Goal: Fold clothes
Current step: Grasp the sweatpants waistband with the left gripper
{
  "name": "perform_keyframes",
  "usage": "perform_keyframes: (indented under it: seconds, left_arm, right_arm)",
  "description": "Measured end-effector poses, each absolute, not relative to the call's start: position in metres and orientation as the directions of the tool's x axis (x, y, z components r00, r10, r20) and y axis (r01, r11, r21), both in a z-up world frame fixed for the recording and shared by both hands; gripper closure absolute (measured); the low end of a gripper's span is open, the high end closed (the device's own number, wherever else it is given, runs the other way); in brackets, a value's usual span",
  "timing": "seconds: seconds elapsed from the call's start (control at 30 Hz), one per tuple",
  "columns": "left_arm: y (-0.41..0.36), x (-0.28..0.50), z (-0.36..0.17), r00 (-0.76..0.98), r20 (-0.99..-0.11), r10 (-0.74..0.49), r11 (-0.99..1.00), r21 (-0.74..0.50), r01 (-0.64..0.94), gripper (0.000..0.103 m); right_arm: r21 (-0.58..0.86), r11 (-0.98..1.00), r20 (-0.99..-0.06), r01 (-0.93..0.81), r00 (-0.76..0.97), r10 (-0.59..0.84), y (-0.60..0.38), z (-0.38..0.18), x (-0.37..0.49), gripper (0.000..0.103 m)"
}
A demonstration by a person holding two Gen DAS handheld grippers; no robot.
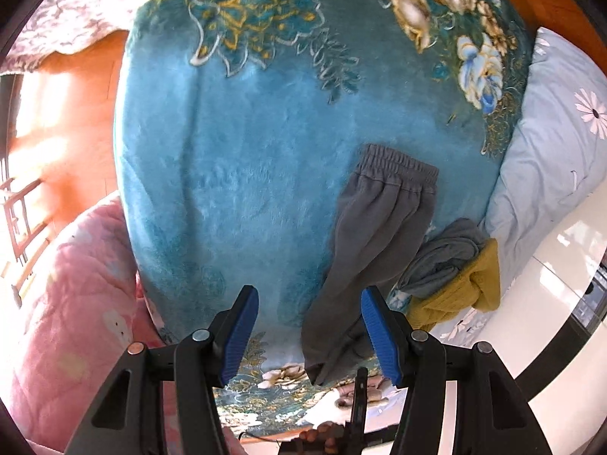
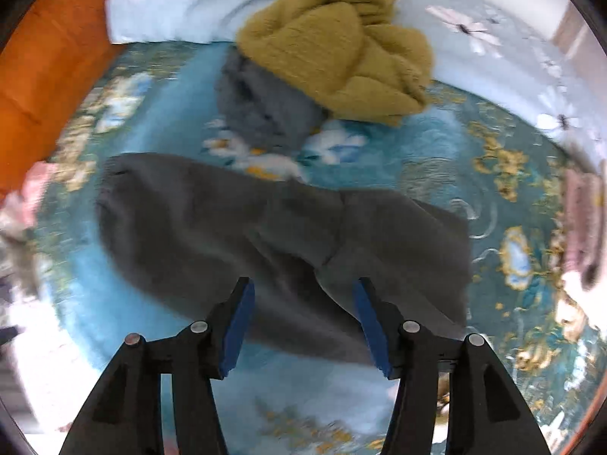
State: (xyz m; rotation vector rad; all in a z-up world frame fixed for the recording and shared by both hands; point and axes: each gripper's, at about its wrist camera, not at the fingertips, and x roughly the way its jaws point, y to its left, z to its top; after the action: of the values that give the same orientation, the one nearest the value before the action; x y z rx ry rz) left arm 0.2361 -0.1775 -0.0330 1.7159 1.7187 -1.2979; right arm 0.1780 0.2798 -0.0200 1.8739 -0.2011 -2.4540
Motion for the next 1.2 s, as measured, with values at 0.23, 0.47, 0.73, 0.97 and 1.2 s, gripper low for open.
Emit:
perform_keyframes:
  seconds: [0.23, 0.47, 0.73, 0.97, 1.2]
  left_arm:
    - [-0.177, 0.23, -0.044, -0.162, -0.786, 0.596, -0.189, -0.334, 0.924, 0.042]
    - [-0.19, 0.234, -0.043, -0.168, -0.805, 0.569, -0.2, -0.333, 0.921, 0.042]
    - [-0.176, 0.196, -0.053, -0.192, -0.786, 0.587, -0.284, -0.422, 0.861, 0.037]
    - [-0.157, 0.13, -0.099, -0.201, -0.803, 0.562, -0.478, -0.513, 0.713, 0.037]
    - [-0.163, 0.1, -0.16, -0.237, -0.775, 0.586, -0.477, -0.567, 0.671, 0.033]
  right_arm:
    - [0.195, -0.935, -0.947, -0.295, -0.304, -0.102, 0.353, -0.017, 0.17, 0.047]
    - [0.25, -0.903, -0.965, -0.35, -0.161, -0.205, 0.335, -0.088, 0.146, 0.047]
    - [0.258, -0.889, -0.964, -0.378, -0.041, -0.262, 0.321, -0.114, 0.157, 0.047]
    - [0.231, -0.912, -0.972, -0.34, -0.121, -0.201, 0.339, -0.022, 0.199, 0.047]
    - [0.112, -0.891, -0.989, -0.44, -0.132, -0.06, 0.36, 0.041, 0.24, 0.047]
